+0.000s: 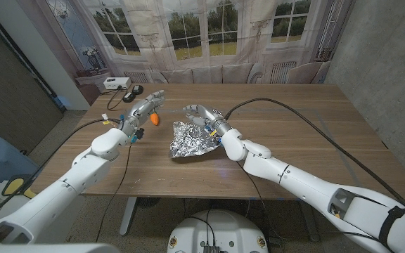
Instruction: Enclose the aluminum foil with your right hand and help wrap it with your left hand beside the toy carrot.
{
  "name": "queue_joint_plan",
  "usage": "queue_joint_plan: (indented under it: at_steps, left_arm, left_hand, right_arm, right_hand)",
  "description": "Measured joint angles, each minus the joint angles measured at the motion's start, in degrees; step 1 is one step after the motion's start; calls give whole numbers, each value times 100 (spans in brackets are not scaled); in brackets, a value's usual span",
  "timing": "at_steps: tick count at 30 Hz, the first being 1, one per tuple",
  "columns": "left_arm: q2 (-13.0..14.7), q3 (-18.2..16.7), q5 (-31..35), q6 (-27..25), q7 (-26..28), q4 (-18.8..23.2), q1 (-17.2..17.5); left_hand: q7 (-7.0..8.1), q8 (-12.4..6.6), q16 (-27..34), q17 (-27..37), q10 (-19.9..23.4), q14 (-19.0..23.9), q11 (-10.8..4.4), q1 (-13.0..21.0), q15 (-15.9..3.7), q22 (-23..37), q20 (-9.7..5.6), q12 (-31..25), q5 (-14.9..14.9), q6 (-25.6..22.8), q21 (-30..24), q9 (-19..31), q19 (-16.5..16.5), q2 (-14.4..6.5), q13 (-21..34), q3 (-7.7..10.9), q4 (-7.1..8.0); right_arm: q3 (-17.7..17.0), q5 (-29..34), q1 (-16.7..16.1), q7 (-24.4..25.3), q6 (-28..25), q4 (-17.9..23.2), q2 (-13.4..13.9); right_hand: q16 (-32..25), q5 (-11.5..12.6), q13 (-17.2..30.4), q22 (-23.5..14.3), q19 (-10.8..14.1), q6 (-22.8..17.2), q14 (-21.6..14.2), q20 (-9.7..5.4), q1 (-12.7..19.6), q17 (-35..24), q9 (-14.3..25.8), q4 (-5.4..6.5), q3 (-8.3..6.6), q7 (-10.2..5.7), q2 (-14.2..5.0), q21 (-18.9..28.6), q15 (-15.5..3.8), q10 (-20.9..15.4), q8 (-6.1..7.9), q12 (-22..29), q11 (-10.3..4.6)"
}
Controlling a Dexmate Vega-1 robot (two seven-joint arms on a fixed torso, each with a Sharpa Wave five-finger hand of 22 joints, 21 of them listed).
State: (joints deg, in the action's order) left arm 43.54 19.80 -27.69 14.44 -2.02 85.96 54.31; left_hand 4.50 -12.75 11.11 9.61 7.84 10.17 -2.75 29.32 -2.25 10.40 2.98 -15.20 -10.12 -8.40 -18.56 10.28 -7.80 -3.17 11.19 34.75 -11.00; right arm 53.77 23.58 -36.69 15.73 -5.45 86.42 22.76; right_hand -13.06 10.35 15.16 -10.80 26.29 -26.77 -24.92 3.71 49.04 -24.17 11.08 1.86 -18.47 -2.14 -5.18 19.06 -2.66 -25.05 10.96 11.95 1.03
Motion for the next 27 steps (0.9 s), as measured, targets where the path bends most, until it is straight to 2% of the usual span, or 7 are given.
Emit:
queue_joint_plan:
  at_steps: [5,10,15,19,22,25,27]
  left_arm:
    - [244,66,229,-169,-25,234,-1]
    - [469,114,460,-356,-28,495,30]
    - [690,133,714,-529,44,808,110]
    - [837,132,858,-615,109,1016,188]
    - [915,114,942,-649,153,1140,256]
    - [985,73,1001,-651,194,1245,332]
    - [1013,56,1018,-650,201,1288,374]
  left_hand:
    - [49,27,-1,0,50,0,-94,386,0,0,-32,72,-6,49,59,27,-49,386,16,-114,3]
    - [76,28,-52,15,44,-2,-99,725,1,0,-32,110,-88,76,103,27,-112,650,16,-208,17]
    - [153,89,-117,15,-61,-293,-168,1036,107,6,95,191,-168,199,205,27,-45,880,42,-343,74]
    - [173,111,-117,14,-131,-417,-148,1144,180,15,123,238,-183,220,249,27,-17,933,43,-391,122]
    - [204,133,-117,14,-158,-445,-154,1143,153,15,134,238,-183,251,249,27,-6,932,43,-428,160]
    - [204,133,-117,14,-158,-444,-154,1143,153,15,153,238,-183,251,289,27,15,932,43,-501,185]
    - [204,133,-117,14,-158,-464,-154,1143,133,15,154,238,-183,251,289,26,15,932,43,-523,207]
  right_arm:
    - [-83,-83,-120,-246,-52,274,201]
    - [-167,-156,-226,-475,-102,535,379]
    - [-240,-169,-334,-601,-174,793,514]
    - [-298,-175,-400,-666,-206,957,577]
    - [-373,-203,-471,-666,-210,1070,602]
    - [-465,-282,-552,-588,-169,1150,599]
    - [-519,-339,-585,-536,-94,1203,586]
  right_hand:
    - [57,0,0,0,-109,272,177,84,-280,23,27,34,206,57,191,-45,10,250,-50,-67,62]
    - [142,29,0,0,-265,367,369,121,-386,54,27,18,267,99,265,-144,16,429,-60,-75,102]
    - [214,33,0,8,-539,440,620,185,-443,128,27,-13,298,89,311,-277,22,535,-60,-75,80]
    - [250,96,-27,15,-949,549,895,321,-567,217,27,-70,355,20,337,-477,30,678,-42,-75,58]
    - [250,96,-46,34,-1246,581,1024,401,-717,273,52,-12,410,-11,277,-624,42,746,-14,-75,-13]
    - [220,96,-54,42,-1323,581,1021,420,-808,304,53,10,432,-11,186,-643,40,712,8,-75,-44]
    - [220,114,-54,42,-1208,580,1021,451,-820,350,53,4,455,-11,175,-643,40,714,8,-75,-43]
